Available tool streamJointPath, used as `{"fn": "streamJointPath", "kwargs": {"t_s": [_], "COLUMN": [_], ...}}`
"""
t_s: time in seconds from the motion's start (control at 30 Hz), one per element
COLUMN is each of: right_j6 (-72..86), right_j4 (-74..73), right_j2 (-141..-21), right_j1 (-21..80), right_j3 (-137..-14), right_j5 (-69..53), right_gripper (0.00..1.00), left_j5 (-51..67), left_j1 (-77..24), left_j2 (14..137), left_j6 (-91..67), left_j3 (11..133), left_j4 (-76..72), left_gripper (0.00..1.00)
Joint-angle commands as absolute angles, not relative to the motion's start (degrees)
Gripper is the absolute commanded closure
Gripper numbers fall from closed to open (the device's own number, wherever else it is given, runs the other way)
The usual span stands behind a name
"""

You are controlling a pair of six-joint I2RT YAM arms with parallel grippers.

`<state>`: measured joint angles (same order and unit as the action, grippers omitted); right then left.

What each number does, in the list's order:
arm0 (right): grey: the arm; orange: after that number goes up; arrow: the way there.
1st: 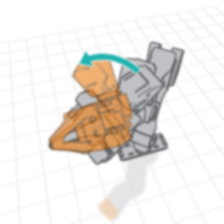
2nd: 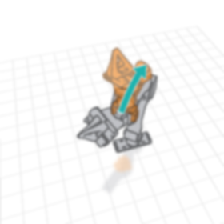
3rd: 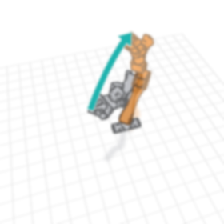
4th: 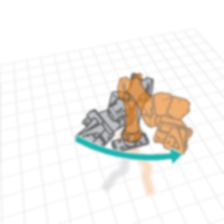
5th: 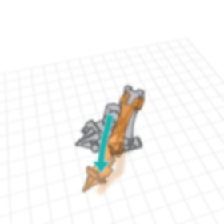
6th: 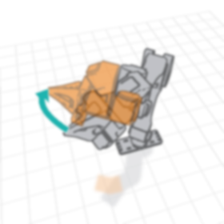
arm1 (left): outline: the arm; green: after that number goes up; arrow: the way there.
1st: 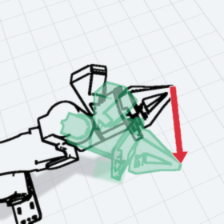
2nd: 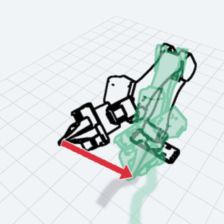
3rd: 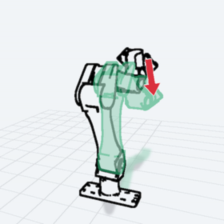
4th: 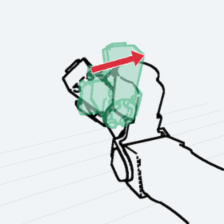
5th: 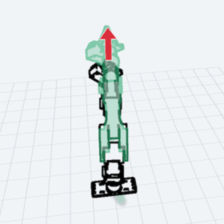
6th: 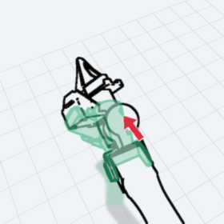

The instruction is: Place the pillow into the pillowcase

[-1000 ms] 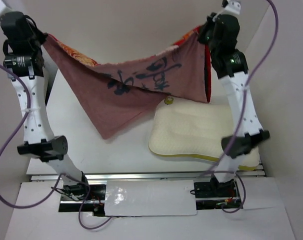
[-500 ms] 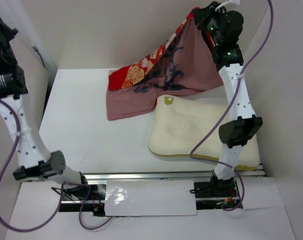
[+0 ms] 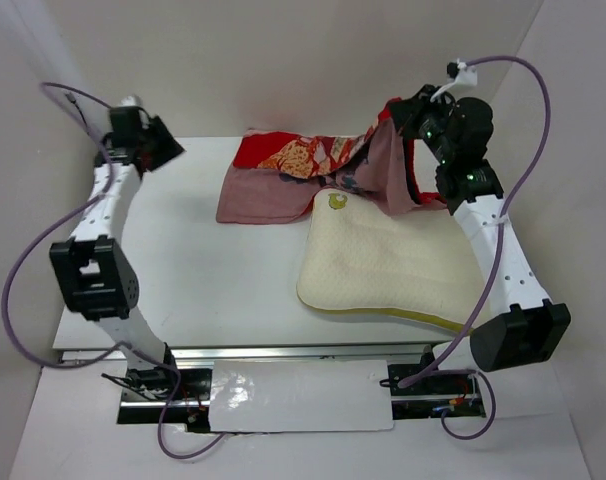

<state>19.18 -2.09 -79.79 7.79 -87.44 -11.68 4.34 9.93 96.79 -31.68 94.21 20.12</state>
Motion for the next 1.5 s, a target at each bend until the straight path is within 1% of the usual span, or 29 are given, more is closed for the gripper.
{"fn": "streamJointPath", "kwargs": {"t_s": [0.0,0.13,0.2,0.33,0.47,0.6,0.67,0.8,0.83,0.87,1.0,1.03,1.07,1.13,1.2,1.23,1.27,1.33,1.37,1.43,1.47], "right_j6": [16.6,16.6,16.6,16.6,16.6,17.1,17.1,17.7,17.7,17.7,17.7,17.7,17.7,17.7,17.7,17.7,17.1,17.1,16.6,16.6,16.6], "right_j4": [-0.4,-3.3,-3.3,-4.6,-5.1,-4.5,-4.5,-4.5,-4.5,-4.5,-5.6,-5.6,-5.6,-6.2,-6.8,-6.8,-7.4,-7.9,-7.9,-7.9,-7.9], "right_j2": [-77.3,-76.8,-77.4,-78.0,-78.0,-78.0,-77.3,-76.3,-75.8,-75.2,-73.1,-72.6,-72.6,-71.7,-70.1,-70.0,-69.4,-68.7,-68.1,-68.1,-68.1], "right_j1": [9.0,9.5,9.5,10.1,10.6,11.2,11.9,11.9,12.4,12.4,12.4,12.4,12.4,12.4,12.4,12.4,12.4,12.9,12.9,12.9,12.9], "right_j3": [-81.6,-77.7,-76.2,-72.8,-71.4,-69.8,-68.3,-67.1,-66.3,-66.3,-65.1,-65.1,-65.1,-64.5,-63.8,-63.1,-63.1,-62.5,-62.0,-61.4,-61.4], "right_j5": [-11.1,-11.1,-13.4,-12.8,-12.7,-15.4,-15.9,-15.4,-15.4,-15.4,-15.4,-15.4,-15.4,-15.4,-15.4,-15.4,-15.4,-15.4,-15.4,-14.9,-14.9], "right_gripper": [1.00,1.00,1.00,1.00,1.00,1.00,1.00,1.00,1.00,1.00,1.00,1.00,1.00,1.00,1.00,1.00,1.00,1.00,1.00,1.00,1.00], "left_j5": [2.6,-2.6,-5.6,-11.2,-15.6,-19.8,-21.7,-22.2,-20.5,-20.5,-21.1,-21.1,-21.1,-21.6,-22.2,-21.6,-21.6,-20.0,-19.0,-16.6,-17.7], "left_j1": [1.8,-5.8,-7.5,-10.5,-12.4,-15.2,-15.9,-16.5,-16.5,-16.5,-17.1,-17.1,-17.1,-17.1,-17.1,-17.6,-18.2,-20.1,-20.9,-23.5,-26.9], "left_j2": [99.7,110.1,116.2,124.1,127.6,129.2,130.7,131.8,132.4,133.1,134.4,134.4,134.4,132.8,129.9,125.6,122.9,117.5,112.1,106.7,104.1], "left_j6": [-30.4,-30.9,-31.5,-33.0,-34.1,-36.5,-38.4,-41.1,-41.1,-41.1,-41.9,-41.9,-41.9,-41.9,-44.1,-44.7,-45.8,-47.8,-50.0,-51.1,-53.5], "left_j3": [94.5,99.0,103.0,108.8,109.4,108.9,109.4,107.7,107.1,107.1,106.5,106.5,105.0,102.9,96.7,93.6,86.2,78.5,71.8,66.0,63.5], "left_j4": [19.6,22.4,23.7,28.2,30.1,33.0,36.5,38.7,38.7,38.7,41.0,41.0,41.0,41.0,41.0,41.0,40.3,39.7,39.2,39.2,39.7], "left_gripper": [0.38,0.37,0.38,0.36,0.36,0.36,0.38,0.38,0.38,0.42,0.74,0.83,1.00,1.00,1.00,1.00,1.00,1.00,1.00,1.00,1.00]}}
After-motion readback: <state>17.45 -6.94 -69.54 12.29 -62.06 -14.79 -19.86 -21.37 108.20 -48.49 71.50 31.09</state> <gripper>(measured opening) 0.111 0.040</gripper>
